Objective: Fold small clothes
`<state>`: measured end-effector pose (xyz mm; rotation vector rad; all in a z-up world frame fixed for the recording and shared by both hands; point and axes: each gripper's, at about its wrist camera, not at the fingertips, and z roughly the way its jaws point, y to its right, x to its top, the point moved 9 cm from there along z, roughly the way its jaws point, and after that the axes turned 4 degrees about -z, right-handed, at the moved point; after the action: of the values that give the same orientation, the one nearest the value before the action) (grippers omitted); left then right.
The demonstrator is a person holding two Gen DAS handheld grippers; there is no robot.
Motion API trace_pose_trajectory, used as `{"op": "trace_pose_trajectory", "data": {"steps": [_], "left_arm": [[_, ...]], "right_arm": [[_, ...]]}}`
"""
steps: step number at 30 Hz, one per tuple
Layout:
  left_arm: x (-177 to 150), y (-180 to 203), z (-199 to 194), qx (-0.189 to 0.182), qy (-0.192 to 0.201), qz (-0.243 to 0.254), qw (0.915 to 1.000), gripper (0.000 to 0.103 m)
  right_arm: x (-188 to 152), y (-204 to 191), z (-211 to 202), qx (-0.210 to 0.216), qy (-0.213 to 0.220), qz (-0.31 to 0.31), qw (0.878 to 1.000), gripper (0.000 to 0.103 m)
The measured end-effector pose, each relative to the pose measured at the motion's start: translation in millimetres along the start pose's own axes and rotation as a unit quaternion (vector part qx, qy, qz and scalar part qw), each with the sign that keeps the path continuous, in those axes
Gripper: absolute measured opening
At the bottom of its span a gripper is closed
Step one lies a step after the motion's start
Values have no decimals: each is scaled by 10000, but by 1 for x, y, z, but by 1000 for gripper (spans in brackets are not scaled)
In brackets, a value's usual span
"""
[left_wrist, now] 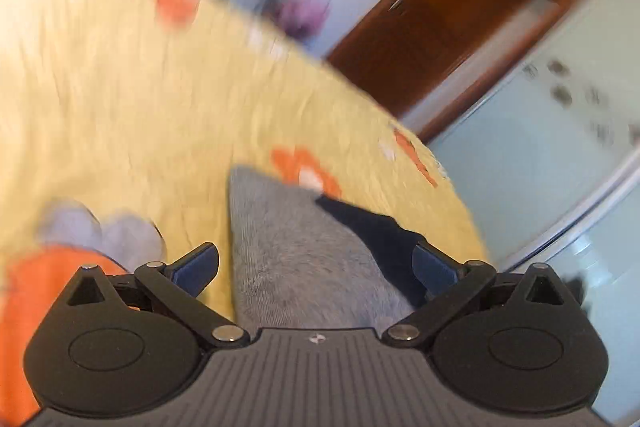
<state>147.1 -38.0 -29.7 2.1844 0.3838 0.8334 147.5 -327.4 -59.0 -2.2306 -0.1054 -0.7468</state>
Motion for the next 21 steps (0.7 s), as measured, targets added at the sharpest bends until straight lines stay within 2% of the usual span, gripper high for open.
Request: {"op": "trace_pose_trajectory", "data": {"steps": [2, 3, 5, 6, 8, 10, 15, 20, 21], "left_arm": [[-4, -15, 18, -65, -287, -295, 9991, 103], [-6, -14, 26, -155, -327, -249, 9990, 99], [-3, -11, 39, 1, -292, -52, 9996, 64], [-4, -11, 49, 160, -423, -26, 9990, 32], [2, -16, 48, 117, -426, -108, 9990, 27], [0, -17, 38, 201, -417, 127, 9988, 22], [36, -16, 6, 262, -209, 409, 9986, 14], [76, -36, -20, 776, 159, 639, 9948, 9], [84, -42, -22, 928, 270, 688, 9929, 3]], "right_arm": [[0, -6, 8, 107, -37, 0, 9999, 79], [0, -9, 11, 131, -23, 16, 9999, 79], [-3, -14, 17, 208, -62, 30, 9998, 58], [-9, -16, 22, 170, -166, -27, 9997, 34], [-15, -24, 27, 25, -84, -223, 9997, 33], [-15, -33, 28, 30, -25, -268, 9996, 29], [-5, -67, 37, 271, 69, -383, 9989, 29], [6, -102, 66, 723, 105, -302, 9969, 28], [7, -107, 73, 765, 102, -294, 9966, 28]]}}
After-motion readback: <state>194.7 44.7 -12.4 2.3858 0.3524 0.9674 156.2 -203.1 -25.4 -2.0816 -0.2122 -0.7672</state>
